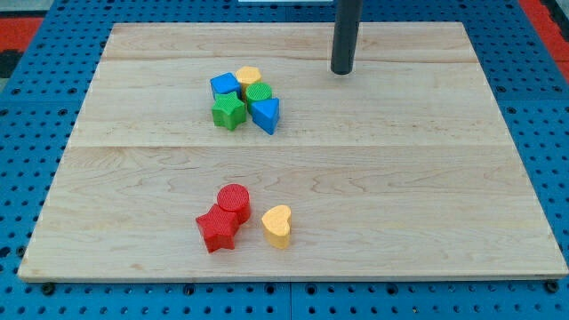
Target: Push the green circle to the top center of the board
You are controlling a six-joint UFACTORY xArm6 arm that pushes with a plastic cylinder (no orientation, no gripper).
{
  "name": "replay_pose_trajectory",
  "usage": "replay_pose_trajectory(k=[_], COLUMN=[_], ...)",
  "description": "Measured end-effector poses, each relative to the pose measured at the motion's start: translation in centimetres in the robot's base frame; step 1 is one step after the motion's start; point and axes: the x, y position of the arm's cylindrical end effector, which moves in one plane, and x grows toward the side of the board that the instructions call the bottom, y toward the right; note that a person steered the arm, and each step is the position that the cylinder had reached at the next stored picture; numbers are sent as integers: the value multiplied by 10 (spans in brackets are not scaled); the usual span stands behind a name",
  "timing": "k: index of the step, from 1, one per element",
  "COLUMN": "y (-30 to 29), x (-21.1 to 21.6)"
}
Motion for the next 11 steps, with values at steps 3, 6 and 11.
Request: replay_pose_trajectory(k=[3, 6, 11], y=[34, -132, -101], x=[107, 115, -11])
